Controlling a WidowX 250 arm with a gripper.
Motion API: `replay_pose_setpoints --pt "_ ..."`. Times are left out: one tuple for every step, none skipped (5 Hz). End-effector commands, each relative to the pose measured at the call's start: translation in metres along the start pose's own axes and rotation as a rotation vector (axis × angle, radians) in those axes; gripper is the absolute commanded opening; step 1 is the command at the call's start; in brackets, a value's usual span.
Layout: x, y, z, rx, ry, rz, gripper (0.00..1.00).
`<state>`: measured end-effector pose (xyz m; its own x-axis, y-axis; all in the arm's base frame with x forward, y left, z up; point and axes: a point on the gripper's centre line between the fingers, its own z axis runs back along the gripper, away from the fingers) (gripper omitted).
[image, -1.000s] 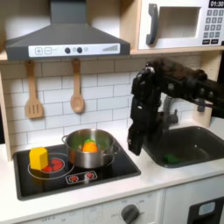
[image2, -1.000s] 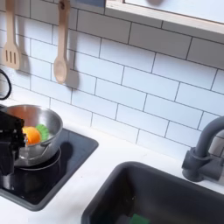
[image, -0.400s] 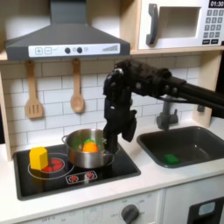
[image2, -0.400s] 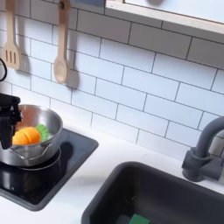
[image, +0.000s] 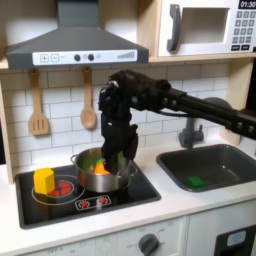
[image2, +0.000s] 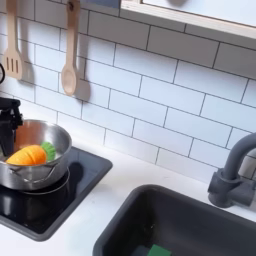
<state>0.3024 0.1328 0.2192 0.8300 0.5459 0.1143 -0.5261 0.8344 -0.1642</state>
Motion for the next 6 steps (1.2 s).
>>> replay_pose_setpoints --pt "0.035 0.015 -0.023 0.019 0.049 0.082 1.00" --pt "0.050 0.022 -0.033 0.025 0.075 0.099 1.00" --pt "0.060 0.028 -0.039 0.029 0.080 0.114 1.00" --pt "0.063 0.034 -0.042 0.028 0.082 0.137 1.00" --pt "0.055 0.026 -0.037 0.064 0.071 0.092 1.00" --pt "0.044 0.021 -0.044 0.094 0.070 0.029 1.00"
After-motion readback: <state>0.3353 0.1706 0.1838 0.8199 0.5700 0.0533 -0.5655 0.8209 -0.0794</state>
